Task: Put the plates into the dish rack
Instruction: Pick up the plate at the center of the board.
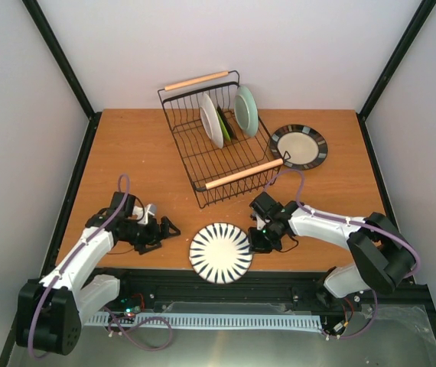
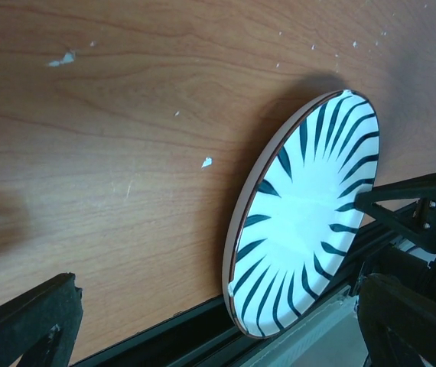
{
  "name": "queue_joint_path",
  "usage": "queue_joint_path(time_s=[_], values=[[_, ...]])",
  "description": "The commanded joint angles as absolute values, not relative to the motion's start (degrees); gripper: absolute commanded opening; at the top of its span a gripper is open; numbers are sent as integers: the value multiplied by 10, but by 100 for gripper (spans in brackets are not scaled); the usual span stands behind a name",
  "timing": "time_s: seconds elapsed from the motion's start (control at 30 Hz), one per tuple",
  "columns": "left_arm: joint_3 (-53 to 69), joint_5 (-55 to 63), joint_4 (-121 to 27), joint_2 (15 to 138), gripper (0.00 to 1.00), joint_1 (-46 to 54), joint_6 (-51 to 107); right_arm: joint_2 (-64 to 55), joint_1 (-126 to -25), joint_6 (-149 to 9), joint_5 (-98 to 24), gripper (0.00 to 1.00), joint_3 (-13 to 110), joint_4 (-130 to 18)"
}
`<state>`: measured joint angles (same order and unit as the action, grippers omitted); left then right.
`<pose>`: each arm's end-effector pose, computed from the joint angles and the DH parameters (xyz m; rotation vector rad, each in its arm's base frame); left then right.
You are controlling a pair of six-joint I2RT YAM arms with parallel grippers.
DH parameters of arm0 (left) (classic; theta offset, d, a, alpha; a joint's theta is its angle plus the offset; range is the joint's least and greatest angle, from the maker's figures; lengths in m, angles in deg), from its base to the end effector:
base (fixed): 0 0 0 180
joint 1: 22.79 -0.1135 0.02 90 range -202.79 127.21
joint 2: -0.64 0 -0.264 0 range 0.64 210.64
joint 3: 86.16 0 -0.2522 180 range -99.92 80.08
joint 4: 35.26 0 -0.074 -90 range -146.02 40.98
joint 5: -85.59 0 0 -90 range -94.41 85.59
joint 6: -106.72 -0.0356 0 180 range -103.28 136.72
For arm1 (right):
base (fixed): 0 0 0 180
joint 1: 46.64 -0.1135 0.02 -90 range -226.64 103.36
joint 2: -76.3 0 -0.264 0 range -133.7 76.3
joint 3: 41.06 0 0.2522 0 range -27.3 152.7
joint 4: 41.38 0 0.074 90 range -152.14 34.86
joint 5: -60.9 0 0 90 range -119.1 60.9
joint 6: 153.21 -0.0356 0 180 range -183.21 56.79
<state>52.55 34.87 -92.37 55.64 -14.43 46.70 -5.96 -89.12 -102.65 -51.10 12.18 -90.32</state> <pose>0.1421 -0.0437 0.1741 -0.3653 2.8282 -1.1174 0.1586 0.1633 0.1481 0.1401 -2.9763 -0.6432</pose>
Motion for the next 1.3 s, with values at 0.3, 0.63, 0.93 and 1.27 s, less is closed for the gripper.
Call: queue_joint_path(time_s=[0.3, 0.63, 0.93, 1.27], values=[[552, 382, -896, 533, 94, -127, 489, -58, -899, -1011, -575, 3, 173, -884], [577, 395, -876, 518, 94, -123, 501, -54, -898, -1024, -585, 3, 215, -890], [604, 386, -867, 522, 95, -123, 495, -46, -897, -1039, -603, 3, 218, -875], [597, 402, -852, 508, 96, -123, 526, -22, -886, -1076, -651, 3, 156, -779]])
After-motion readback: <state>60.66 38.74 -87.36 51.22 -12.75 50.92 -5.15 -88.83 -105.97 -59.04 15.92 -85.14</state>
